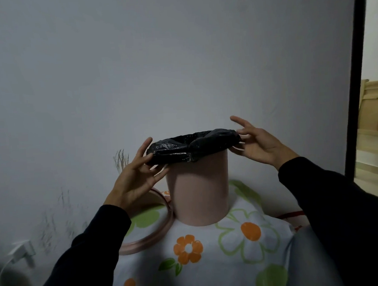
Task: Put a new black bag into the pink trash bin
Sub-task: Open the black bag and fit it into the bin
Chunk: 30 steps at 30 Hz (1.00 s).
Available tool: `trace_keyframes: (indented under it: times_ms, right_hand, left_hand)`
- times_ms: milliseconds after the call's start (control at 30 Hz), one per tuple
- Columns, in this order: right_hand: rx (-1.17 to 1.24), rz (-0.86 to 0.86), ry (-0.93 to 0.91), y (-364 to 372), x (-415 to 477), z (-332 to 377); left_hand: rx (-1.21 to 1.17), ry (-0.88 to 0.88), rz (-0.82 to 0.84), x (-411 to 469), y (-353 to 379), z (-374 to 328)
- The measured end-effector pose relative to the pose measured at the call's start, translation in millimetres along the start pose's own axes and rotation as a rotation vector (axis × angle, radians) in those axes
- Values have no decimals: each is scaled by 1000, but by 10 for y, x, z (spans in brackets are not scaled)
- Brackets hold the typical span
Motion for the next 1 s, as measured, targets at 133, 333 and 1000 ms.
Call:
trace_keyframes:
  times_ms: [133,333,1000]
  right_hand:
    - [-132,109,-31,-11,-47,16]
    - [-111,139,-48,50,-56,-45]
    - [68,-329,-18,-157,174,-235]
  left_hand:
    - [172,47,3,22,48,6]
    - [-134,136,-111,79,66,69]
    - [-164,-89,-523,124,-112,263]
Point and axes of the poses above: each hand's wrist, its own x-axis towards the middle knuckle, its own y-axis out of the palm, z = x × y, the point moved 2 cm from there along x, towards the middle knuckle, and after that the axes turned 1 degree about y, right-handed, at the moved point
